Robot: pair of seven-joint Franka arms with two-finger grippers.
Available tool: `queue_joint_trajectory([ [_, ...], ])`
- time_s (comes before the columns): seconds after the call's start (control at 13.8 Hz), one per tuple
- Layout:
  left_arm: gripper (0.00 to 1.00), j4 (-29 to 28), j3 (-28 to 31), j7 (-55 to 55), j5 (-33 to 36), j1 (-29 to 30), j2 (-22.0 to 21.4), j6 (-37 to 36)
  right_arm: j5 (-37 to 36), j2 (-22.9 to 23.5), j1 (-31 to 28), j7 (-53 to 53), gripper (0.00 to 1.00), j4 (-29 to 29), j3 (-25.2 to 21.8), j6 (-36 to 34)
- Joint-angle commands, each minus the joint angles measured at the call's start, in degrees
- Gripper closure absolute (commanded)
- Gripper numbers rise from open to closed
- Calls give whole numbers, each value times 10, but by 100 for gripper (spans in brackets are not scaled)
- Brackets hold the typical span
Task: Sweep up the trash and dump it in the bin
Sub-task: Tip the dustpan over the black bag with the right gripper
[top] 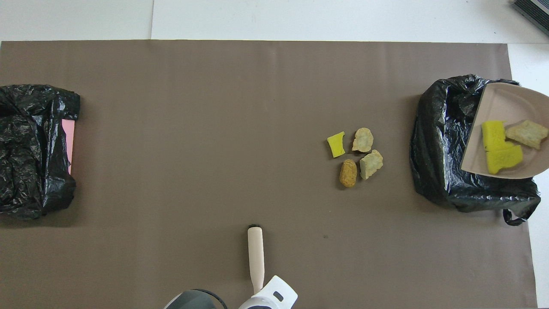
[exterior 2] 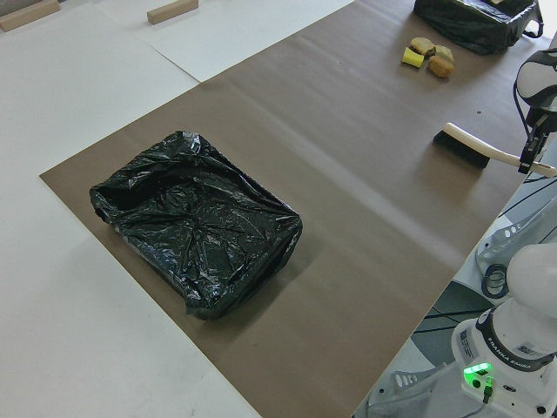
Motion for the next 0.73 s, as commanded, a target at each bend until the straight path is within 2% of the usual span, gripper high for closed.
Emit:
queue_joint_trajectory([
  [0.0, 19, -8, 7, 22, -10, 1, -7, 6, -84, -3, 17, -76, 100, -5, 11, 35],
  [0.07, 0, 2, 9, 23, -10, 9, -4, 5, -107, -3, 27, -95, 100, -5, 11, 35],
  [0.29, 0, 66, 10, 34, 5, 68, 4, -28, -177, -15, 61, -141, 100, -31, 11, 39],
  [0.44, 0, 117, 10, 55, 68, 114, 4, -72, -214, -35, 72, -154, 100, -68, 11, 77],
  [0.65, 0, 224, 14, 154, 84, 202, 5, -143, -256, -42, 72, -150, 100, -85, 11, 104],
])
